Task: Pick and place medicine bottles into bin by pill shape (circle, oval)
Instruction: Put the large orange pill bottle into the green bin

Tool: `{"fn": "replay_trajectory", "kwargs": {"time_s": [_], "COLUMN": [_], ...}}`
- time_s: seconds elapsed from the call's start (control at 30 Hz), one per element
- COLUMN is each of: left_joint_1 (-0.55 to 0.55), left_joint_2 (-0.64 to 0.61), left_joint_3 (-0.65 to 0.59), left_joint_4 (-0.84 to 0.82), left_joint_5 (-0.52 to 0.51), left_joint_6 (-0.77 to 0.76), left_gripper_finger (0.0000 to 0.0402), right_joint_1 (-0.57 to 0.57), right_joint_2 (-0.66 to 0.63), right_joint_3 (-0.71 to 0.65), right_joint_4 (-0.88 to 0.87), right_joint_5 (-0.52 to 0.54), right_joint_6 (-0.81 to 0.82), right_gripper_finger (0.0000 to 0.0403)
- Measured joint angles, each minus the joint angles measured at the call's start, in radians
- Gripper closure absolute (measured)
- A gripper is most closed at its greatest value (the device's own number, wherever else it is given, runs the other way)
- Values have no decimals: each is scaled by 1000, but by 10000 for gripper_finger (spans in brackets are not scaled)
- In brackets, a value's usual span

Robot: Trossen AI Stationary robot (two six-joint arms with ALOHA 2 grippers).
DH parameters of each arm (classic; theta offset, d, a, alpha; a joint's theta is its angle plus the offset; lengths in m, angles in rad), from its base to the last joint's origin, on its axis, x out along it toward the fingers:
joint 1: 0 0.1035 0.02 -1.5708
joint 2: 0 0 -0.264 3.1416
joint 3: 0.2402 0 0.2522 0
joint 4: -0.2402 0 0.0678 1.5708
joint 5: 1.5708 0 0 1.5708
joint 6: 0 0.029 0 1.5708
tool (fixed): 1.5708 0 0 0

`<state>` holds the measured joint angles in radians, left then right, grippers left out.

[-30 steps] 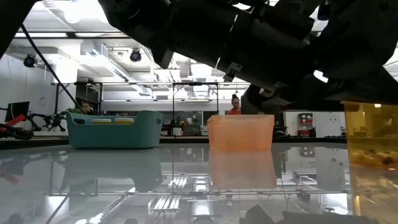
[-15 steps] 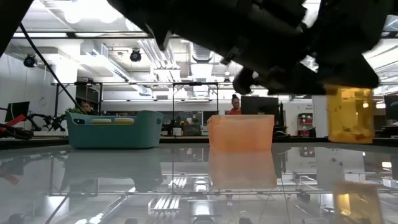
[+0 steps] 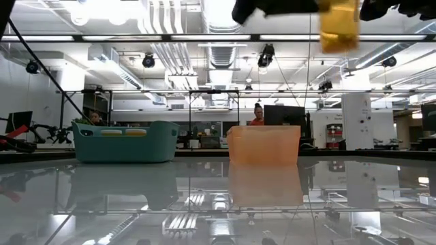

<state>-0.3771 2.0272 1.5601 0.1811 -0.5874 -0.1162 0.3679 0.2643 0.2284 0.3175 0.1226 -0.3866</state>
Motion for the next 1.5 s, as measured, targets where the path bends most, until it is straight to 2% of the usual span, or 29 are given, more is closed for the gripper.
{"fn": "replay_trajectory", "kwargs": {"time_s": [0.1, 0.27, 0.4, 0.6, 0.83, 1.1, 1.5], "left_joint_1": [0, 3, 6, 24, 99, 228, 330], "left_joint_2": [-74, -191, -268, -392, -533, -576, -593], "left_joint_3": [-16, -38, -71, -233, -499, -680, -797], "left_joint_4": [-91, -275, -347, -360, -358, -349, -348], "left_joint_5": [-26, -140, -230, -342, -470, -487, -479], "left_joint_6": [-3, -9, -10, -80, -369, -532, -735], "left_gripper_finger": [204, 204, 204, 204, 204, 204, 204], "right_joint_1": [0, 0, 0, 0, 0, -2, -2], "right_joint_2": [-28, -52, -62, -66, -65, -66, -66], "right_joint_3": [-7, -8, -9, -9, -10, -10, -10], "right_joint_4": [-2, -13, -31, -31, -30, -29, -30], "right_joint_5": [0, 1, 11, 10, 10, 11, 11], "right_joint_6": [0, 0, -4, -6, -6, -7, -16], "right_gripper_finger": [345, 345, 345, 344, 344, 345, 345]}}
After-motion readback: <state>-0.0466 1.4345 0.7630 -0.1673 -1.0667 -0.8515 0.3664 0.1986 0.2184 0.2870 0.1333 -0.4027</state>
